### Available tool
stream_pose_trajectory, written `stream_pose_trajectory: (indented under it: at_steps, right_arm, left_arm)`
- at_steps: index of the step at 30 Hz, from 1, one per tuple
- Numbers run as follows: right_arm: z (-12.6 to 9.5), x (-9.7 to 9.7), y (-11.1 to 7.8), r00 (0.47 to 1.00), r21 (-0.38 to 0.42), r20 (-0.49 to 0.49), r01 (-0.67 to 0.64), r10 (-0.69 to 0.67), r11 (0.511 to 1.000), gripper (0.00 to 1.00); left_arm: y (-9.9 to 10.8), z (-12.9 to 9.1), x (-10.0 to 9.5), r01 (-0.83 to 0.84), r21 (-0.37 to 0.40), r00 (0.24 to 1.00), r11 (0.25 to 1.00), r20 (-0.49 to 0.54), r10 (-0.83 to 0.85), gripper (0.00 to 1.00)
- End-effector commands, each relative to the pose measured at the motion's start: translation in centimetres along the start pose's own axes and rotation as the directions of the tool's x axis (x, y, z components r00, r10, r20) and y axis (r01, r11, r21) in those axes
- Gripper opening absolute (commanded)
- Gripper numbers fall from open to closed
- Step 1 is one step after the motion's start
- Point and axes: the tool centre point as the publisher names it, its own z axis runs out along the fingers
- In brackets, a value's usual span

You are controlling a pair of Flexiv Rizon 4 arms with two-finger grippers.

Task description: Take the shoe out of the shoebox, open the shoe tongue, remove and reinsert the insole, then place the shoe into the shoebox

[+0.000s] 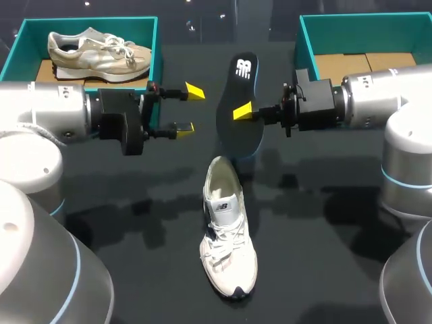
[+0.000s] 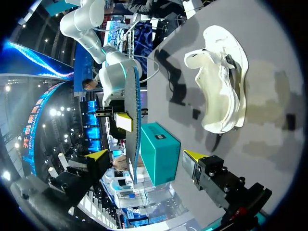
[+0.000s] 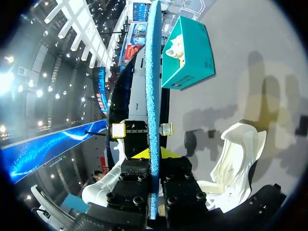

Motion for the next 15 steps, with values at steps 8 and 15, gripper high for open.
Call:
stream_pose_trajectory:
  at_steps: [8,15]
  right_arm:
    - [-0.7,-0.6,0.1,0.996,-0.020,0.010,0.084,-0.084,0.996,0.00]
    - [-1.4,-0.7,-0.1,0.979,-0.060,0.088,0.188,-0.182,0.980,0.00]
  left_arm:
    - [-0.3,-2.1,-0.5,0.268,0.034,0.953,0.963,-0.157,-0.259,1.00]
    - [-1.0,-3.5,-0.5,0.383,-0.086,0.873,0.920,-0.294,-0.390,1.00]
